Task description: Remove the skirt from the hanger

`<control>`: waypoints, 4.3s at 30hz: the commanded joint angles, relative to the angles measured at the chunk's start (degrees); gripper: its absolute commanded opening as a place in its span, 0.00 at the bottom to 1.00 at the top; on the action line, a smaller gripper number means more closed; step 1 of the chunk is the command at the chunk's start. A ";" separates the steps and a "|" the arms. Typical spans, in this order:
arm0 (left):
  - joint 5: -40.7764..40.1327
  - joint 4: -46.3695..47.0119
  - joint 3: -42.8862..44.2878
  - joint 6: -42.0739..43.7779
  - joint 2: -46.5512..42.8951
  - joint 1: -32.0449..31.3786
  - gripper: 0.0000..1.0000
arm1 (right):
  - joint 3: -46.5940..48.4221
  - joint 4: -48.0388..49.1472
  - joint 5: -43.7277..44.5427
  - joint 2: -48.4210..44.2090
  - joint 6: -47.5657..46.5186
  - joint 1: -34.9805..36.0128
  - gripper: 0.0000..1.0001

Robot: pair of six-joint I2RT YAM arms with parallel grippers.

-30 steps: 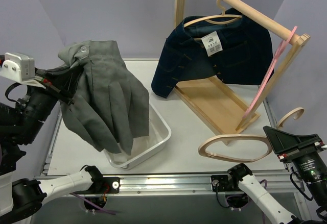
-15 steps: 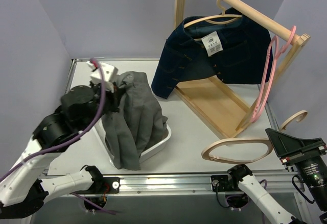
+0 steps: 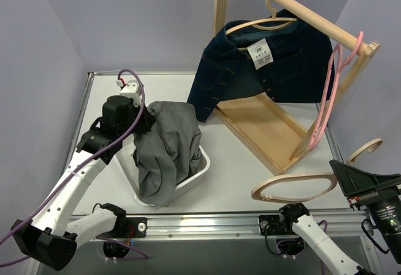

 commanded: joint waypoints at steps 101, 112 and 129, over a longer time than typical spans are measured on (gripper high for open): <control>29.97 -6.04 33.57 1.31 11.45 -37.56 0.97 | -22.44 3.36 0.10 4.31 -6.10 0.52 0.00; 30.50 -9.29 34.89 1.49 15.14 -39.05 0.89 | -19.10 6.96 -0.60 8.44 -6.81 0.52 0.00; 5.64 -18.85 37.09 6.58 10.75 -39.40 0.02 | -12.08 3.01 4.75 6.33 -7.86 0.52 0.81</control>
